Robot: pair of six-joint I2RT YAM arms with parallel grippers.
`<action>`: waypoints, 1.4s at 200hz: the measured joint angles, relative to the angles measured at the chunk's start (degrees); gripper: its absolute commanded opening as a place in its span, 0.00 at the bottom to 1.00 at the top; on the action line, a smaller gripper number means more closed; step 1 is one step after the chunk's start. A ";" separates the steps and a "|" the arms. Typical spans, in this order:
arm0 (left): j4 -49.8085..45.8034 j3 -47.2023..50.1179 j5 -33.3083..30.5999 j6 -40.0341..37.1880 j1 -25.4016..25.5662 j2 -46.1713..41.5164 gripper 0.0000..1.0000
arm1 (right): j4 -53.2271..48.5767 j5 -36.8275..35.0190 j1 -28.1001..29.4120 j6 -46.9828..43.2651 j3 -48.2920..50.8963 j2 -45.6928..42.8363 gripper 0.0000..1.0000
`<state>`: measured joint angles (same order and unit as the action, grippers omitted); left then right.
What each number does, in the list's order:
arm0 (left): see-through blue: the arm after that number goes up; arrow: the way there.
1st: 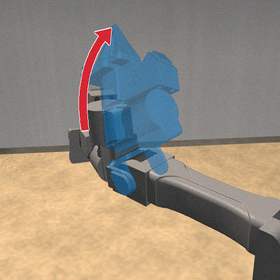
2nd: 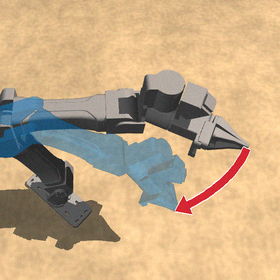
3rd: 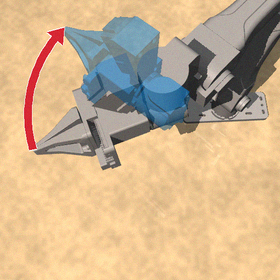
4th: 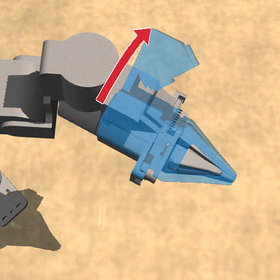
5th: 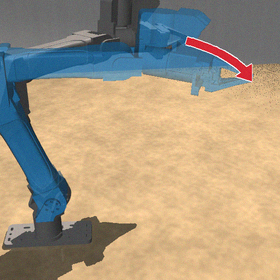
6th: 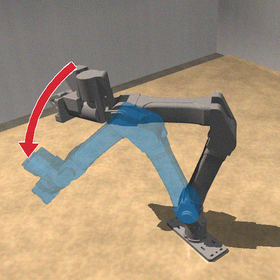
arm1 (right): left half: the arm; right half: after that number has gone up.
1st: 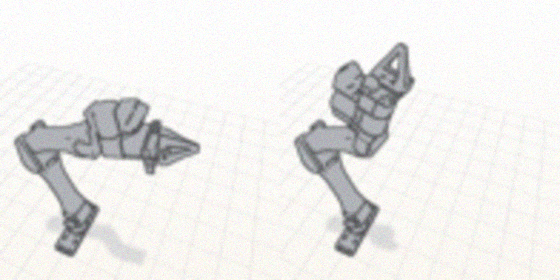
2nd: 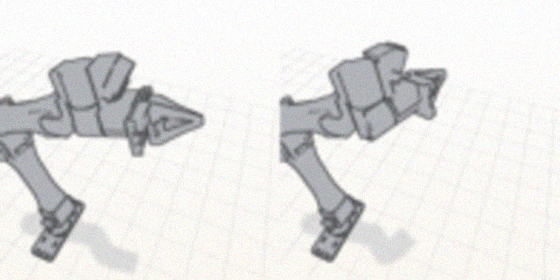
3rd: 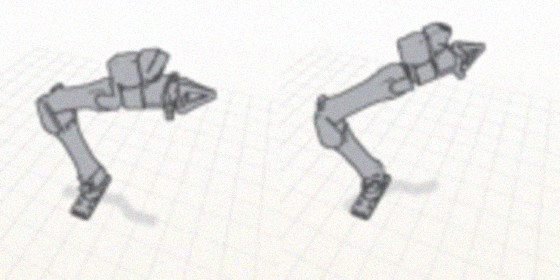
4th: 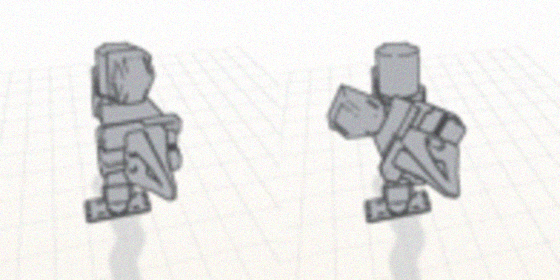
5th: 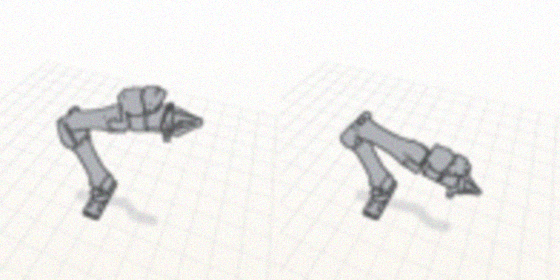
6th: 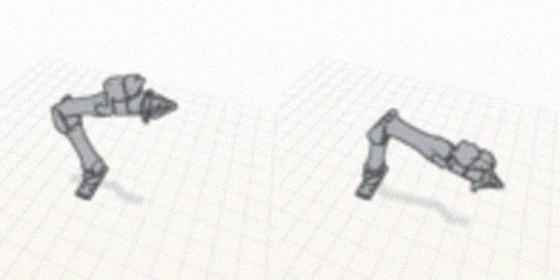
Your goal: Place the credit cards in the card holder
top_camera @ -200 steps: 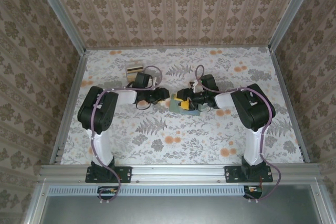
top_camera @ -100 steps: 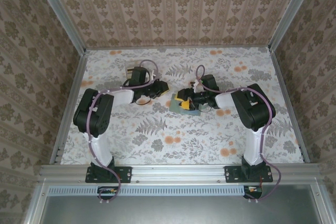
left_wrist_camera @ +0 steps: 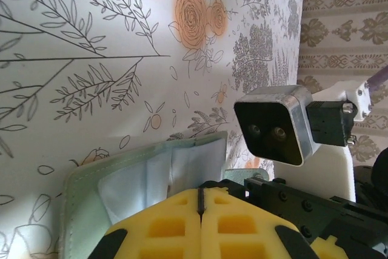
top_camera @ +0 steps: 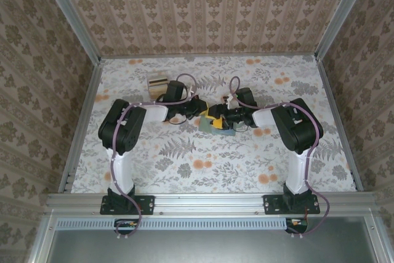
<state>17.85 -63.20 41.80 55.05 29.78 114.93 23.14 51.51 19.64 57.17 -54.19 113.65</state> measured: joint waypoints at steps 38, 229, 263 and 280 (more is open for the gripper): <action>-1.49 0.00 -0.96 -1.29 0.57 0.48 0.00 | -0.59 0.20 -0.02 -0.22 0.00 0.00 0.64; -10.75 -1.81 -4.35 -14.19 1.05 2.69 0.00 | -18.60 -12.96 1.84 -10.60 -4.44 -9.38 0.68; -10.60 -1.46 -4.74 -14.21 1.05 2.38 0.00 | -23.85 -16.61 2.95 -12.76 -4.50 -8.87 0.68; -10.64 -1.05 -5.20 -14.23 1.03 1.97 0.00 | -27.30 -18.88 3.04 -14.43 -4.63 -8.90 0.68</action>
<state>7.20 -64.25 36.60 40.82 30.81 116.90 -4.16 32.62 22.68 42.74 -58.83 104.75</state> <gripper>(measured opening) 0.047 0.684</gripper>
